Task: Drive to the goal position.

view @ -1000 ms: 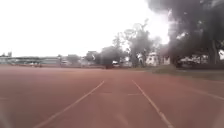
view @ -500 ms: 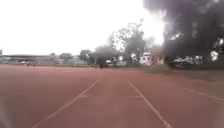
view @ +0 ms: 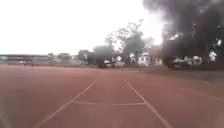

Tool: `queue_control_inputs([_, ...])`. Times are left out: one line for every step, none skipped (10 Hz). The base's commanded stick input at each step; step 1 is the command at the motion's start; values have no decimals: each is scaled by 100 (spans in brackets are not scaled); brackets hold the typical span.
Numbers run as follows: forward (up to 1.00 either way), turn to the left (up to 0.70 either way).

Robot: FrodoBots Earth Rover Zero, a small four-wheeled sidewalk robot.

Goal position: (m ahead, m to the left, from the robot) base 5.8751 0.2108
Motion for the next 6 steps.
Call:
queue_control_inputs([70, 0])
queue_control_inputs([70, 0])
queue_control_inputs([70, 0])
queue_control_inputs([70, 0])
queue_control_inputs([70, 0])
queue_control_inputs([70, 0])
